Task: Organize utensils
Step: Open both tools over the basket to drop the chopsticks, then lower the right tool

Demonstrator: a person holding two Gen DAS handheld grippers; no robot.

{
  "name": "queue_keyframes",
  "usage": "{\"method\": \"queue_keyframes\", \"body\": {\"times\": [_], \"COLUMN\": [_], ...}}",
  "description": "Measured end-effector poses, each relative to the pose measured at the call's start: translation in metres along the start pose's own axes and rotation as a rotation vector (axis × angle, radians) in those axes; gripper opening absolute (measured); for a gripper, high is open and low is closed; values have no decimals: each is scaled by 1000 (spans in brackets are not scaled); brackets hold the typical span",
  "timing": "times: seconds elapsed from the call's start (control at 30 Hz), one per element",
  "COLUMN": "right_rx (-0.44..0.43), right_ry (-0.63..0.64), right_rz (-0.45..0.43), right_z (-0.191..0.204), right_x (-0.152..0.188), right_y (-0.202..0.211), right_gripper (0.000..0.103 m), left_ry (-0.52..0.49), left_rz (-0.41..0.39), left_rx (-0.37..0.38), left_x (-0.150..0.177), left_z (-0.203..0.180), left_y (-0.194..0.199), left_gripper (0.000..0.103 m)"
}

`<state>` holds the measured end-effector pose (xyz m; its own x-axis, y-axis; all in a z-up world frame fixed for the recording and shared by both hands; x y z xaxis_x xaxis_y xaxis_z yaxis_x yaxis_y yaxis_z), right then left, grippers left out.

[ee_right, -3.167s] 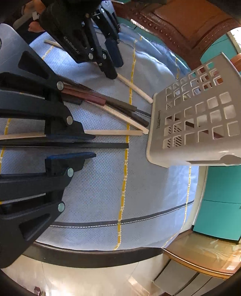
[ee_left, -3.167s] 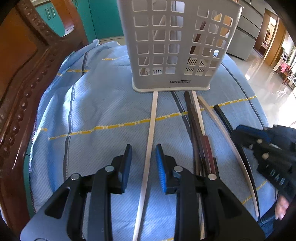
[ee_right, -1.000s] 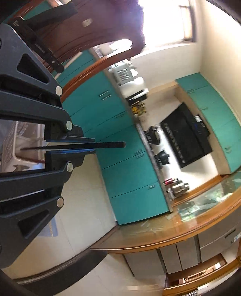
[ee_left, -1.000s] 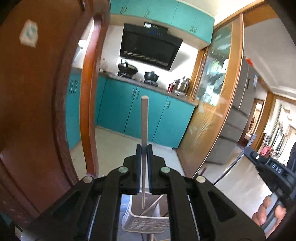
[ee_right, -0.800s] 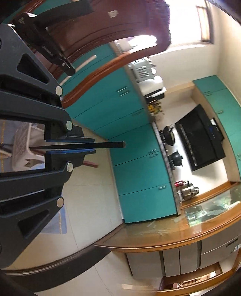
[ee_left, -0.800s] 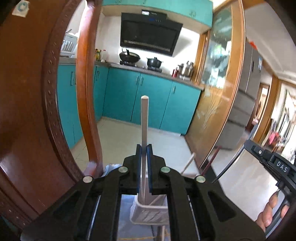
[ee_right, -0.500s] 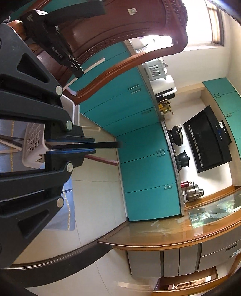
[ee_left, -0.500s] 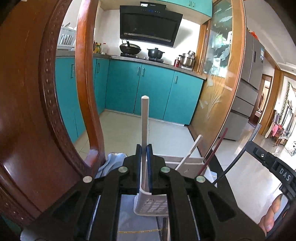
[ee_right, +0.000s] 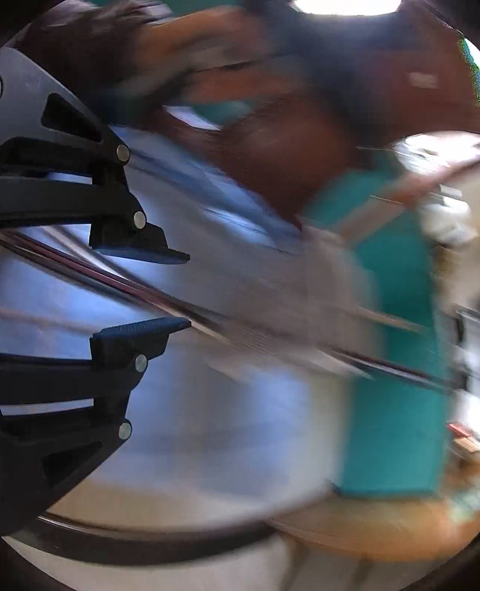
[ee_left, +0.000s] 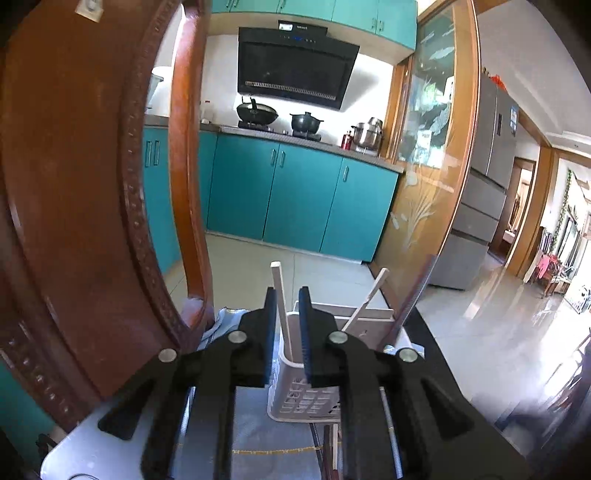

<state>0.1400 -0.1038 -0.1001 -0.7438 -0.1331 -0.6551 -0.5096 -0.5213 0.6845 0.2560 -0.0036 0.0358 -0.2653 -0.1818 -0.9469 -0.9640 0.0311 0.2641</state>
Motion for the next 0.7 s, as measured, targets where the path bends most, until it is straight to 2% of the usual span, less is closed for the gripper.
{"method": "queue_keyframes", "body": {"times": [0.07,0.1,0.23,0.33,0.4,0.57,0.6,0.7], "right_rx": [10,19,87,113,127,138,140,161], "right_ry": [16,20,24,23,0,-131,-151,-209], "right_rz": [151,195,258,241,219,157,138,99], "right_z": [9,11,10,9,7,-16,-20,-39], "right_x": [41,54,73,69,66,48,42,30], "right_y": [-27,-35,-51,-54,-58,-59,-59,-53], "right_gripper": [30,30,30,29,22,18,8,7], "left_ry": [-5,-10,-43,-47,-49,-66,-73,-81], "left_rz": [-8,-9,20,59,84,127,135,163], "left_rx": [-1,-5,-15,-16,-19,-26,-30,-31], "left_x": [2,5,23,38,46,60,64,71], "left_z": [1,1,1,5,6,10,10,12], "left_y": [8,12,17,15,14,12,11,8], "left_gripper": [17,21,23,24,24,27,28,29]}}
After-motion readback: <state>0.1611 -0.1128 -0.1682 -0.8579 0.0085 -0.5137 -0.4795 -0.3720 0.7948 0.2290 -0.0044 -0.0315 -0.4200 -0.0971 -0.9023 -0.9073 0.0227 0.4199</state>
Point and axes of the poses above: each gripper's, at about its wrist camera, not at the fingertips, and y roughly against the way its jaws point, z to its left, x to its underside, the point moved 9 cm from there along -y, roughly the way its jaws point, and after that the axes turned 7 degrees about -z, right-handed, at the moved point
